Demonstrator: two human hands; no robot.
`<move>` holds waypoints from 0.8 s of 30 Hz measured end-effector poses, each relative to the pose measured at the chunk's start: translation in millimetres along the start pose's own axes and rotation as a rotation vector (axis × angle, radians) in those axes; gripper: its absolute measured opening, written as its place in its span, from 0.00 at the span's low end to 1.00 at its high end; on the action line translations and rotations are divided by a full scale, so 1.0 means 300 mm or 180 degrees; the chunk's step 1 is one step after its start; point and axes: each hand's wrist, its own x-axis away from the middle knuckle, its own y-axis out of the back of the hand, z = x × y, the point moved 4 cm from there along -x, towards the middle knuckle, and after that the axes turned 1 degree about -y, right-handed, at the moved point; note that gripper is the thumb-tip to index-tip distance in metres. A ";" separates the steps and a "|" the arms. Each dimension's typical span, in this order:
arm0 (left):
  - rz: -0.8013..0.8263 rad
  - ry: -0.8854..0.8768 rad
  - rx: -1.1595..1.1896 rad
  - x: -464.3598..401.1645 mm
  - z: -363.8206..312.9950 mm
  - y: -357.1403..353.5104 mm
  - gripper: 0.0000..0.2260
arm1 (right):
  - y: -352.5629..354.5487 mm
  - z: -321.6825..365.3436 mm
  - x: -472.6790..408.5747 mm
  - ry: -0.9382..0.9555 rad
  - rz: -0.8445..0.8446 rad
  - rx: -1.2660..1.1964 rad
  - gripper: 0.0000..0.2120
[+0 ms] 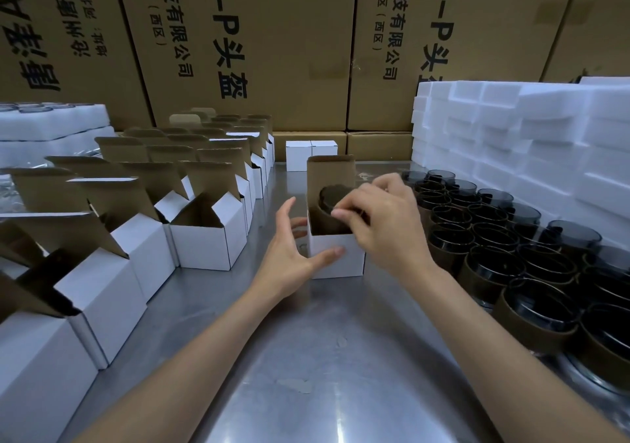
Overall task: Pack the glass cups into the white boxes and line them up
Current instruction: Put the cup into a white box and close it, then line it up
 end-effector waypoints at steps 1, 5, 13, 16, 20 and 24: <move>-0.0002 0.0001 0.0004 0.000 0.001 -0.001 0.52 | -0.013 -0.001 0.010 0.0083 0.0106 0.0116 0.04; -0.0016 -0.0007 0.0028 -0.001 0.002 -0.002 0.52 | -0.041 -0.022 0.029 0.0059 0.0365 0.0170 0.05; -0.0152 0.0298 0.0851 -0.018 0.006 0.011 0.36 | -0.033 -0.128 0.029 -0.1928 -0.0400 -0.1848 0.14; -0.0203 0.0397 0.0923 -0.025 0.014 0.023 0.24 | -0.099 -0.148 0.084 -0.2770 0.0295 -0.2631 0.17; 0.0008 0.0137 0.0699 -0.014 -0.004 0.009 0.19 | -0.152 -0.108 0.098 -0.2491 0.0787 -0.3211 0.24; -0.0035 -0.0025 0.0653 -0.012 -0.019 0.012 0.15 | -0.157 -0.114 0.088 -0.2454 0.0723 -0.3221 0.22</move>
